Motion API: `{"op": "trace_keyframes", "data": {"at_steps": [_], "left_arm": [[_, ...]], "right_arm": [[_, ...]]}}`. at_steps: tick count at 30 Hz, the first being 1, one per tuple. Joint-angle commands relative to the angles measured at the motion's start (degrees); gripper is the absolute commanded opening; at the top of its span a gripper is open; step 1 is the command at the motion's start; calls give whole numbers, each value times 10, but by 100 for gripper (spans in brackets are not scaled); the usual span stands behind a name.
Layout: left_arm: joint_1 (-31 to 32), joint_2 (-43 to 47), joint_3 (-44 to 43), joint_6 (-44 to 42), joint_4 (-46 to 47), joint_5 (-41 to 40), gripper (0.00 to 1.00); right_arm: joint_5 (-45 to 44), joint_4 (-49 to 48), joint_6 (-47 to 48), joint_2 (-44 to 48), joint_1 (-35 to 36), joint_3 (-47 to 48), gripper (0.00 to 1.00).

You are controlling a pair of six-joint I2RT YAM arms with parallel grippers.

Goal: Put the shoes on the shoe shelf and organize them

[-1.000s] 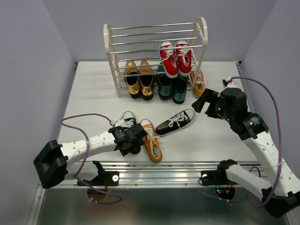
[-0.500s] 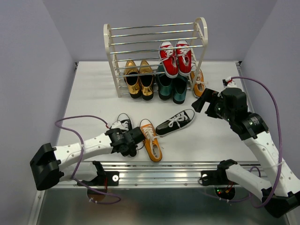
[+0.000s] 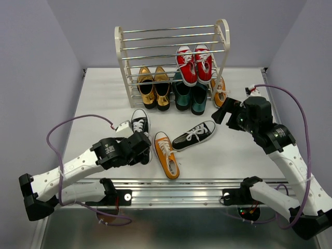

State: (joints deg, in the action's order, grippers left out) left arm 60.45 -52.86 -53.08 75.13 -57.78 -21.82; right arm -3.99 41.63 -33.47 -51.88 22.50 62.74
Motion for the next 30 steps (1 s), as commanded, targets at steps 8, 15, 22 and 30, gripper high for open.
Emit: {"op": "trace_keyframes", "data": {"at_steps": [8,15,22,30], "left_arm": [[-47,-106,-249,-262,58,-118,0],[-153,-202,-345,-401,117,-90,0],[-200,-261,-398,-460,151,-75,0],[-230,-284,-398,-472,168,-49,0]], "right_arm": [[1,-31,-5,-3,-2,14,100],[-5,-22,-5,7,-2,21,100],[-13,-8,-3,17,-2,27,100],[-15,3,-6,32,-2,22,100]]}}
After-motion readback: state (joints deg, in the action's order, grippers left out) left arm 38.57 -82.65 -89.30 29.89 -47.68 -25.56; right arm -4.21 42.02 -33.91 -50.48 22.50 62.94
